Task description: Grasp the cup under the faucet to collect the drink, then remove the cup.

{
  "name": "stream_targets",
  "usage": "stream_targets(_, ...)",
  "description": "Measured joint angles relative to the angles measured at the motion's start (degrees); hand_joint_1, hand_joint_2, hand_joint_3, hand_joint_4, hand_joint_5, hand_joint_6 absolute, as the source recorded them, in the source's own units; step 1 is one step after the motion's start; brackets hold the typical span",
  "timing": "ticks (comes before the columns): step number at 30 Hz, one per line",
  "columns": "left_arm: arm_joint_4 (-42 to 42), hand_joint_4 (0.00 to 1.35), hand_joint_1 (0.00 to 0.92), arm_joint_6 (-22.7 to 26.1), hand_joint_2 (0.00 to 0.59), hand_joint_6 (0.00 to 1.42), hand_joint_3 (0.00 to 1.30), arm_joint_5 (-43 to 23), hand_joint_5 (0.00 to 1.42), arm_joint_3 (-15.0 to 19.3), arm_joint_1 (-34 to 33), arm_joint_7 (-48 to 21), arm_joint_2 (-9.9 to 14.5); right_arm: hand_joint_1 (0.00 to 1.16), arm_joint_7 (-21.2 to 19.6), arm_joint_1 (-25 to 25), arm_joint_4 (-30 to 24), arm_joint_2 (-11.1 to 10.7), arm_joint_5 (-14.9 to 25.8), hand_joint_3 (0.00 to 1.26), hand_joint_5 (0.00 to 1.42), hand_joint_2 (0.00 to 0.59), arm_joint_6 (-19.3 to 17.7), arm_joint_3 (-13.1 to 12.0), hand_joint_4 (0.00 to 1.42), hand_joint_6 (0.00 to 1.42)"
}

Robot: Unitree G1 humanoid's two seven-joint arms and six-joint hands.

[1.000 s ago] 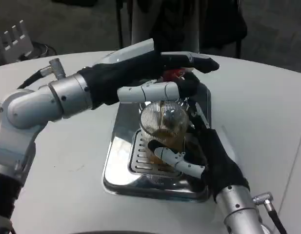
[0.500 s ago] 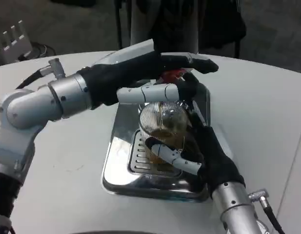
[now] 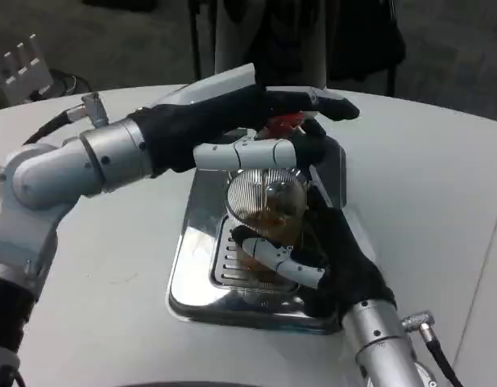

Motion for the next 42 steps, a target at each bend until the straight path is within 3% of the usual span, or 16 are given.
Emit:
stream_targets(7, 0.8, 0.16, 0.000, -0.3, 0.131, 0.31, 0.22, 0.0, 0.25, -0.1, -0.3, 0.0, 0.0, 0.71, -3.5, -0.7, 2.6, 1.7, -0.8, 0.00, 0.18, 0.209, -0.9, 0.9, 0.10, 0.16)
stream_targets(17, 1.9, 0.16, 0.000, -0.8, 0.132, 0.33, 0.22, -0.1, 0.25, -0.2, -0.8, -0.1, 0.0, 0.70, -6.7, -1.6, 5.6, 2.4, -1.0, 0.02, 0.22, 0.216, -2.9, 1.4, 0.13, 0.18)
stream_targets(29, 2.2, 0.16, 0.000, -1.3, 0.123, 0.33, 0.22, -0.1, 0.25, -0.2, -0.8, -0.1, 0.5, 0.72, -12.5, -1.1, 6.6, 4.3, -3.6, 0.27, 0.38, 0.222, -3.3, 3.6, 0.34, 0.29)
stream_targets(36, 1.2, 0.16, 0.000, -1.0, 0.125, 0.33, 0.21, 0.0, 0.25, -0.2, -0.5, -0.2, 1.2, 0.73, -17.5, -1.1, 8.5, 4.5, -6.3, 0.29, 0.44, 0.234, -4.2, 6.1, 0.38, 0.32)
stream_targets(42, -0.8, 0.10, 0.000, -0.2, 0.107, 0.32, 0.07, -0.2, 0.23, 0.4, 0.9, 0.2, 1.8, 0.74, -22.1, -1.1, 10.0, 4.5, -7.1, 0.31, 0.50, 0.239, -4.6, 7.4, 0.42, 0.38)
